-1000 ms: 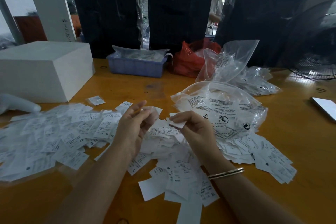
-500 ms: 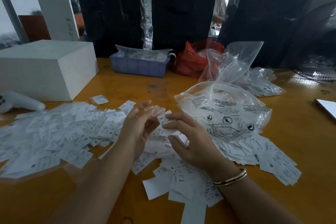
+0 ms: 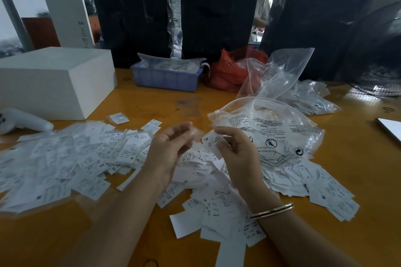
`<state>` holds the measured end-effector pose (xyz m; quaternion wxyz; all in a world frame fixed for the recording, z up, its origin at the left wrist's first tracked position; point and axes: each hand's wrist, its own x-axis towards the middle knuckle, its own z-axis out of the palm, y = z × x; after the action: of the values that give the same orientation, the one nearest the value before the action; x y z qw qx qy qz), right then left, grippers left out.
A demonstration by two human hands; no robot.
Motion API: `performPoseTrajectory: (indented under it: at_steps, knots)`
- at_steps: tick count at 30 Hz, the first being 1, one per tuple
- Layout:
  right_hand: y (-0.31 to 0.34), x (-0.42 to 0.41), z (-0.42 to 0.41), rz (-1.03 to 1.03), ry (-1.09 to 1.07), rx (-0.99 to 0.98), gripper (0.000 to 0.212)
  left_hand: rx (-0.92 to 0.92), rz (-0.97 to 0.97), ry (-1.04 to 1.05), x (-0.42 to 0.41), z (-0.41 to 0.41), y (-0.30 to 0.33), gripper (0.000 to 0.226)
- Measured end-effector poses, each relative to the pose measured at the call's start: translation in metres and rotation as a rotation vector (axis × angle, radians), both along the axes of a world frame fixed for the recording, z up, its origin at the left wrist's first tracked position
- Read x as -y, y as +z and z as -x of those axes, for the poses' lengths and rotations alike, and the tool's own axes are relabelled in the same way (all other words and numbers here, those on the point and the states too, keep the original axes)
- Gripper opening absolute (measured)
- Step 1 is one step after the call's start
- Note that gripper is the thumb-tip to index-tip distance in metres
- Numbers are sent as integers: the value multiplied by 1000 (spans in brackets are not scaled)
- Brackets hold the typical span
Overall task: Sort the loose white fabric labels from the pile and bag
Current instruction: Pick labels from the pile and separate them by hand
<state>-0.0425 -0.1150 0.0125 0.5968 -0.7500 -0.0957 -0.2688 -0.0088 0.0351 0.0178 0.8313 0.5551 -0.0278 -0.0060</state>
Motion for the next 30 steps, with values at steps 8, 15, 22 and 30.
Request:
performPoseTrajectory:
  at_steps: [8, 15, 22, 30]
  knots:
    - [0, -7, 3, -323, 71, -193, 28, 18, 26, 40, -1, -2, -3, 21]
    - [-3, -12, 3, -366, 81, -233, 26, 87, -92, 82, 3, -1, -3, 17]
    - [-5, -13, 2, -275, 59, -221, 28, 154, -262, 122, 5, 1, -4, 22]
    - [-4, -11, 0, -226, 42, -218, 29, 282, -431, 72, 8, 6, -2, 37]
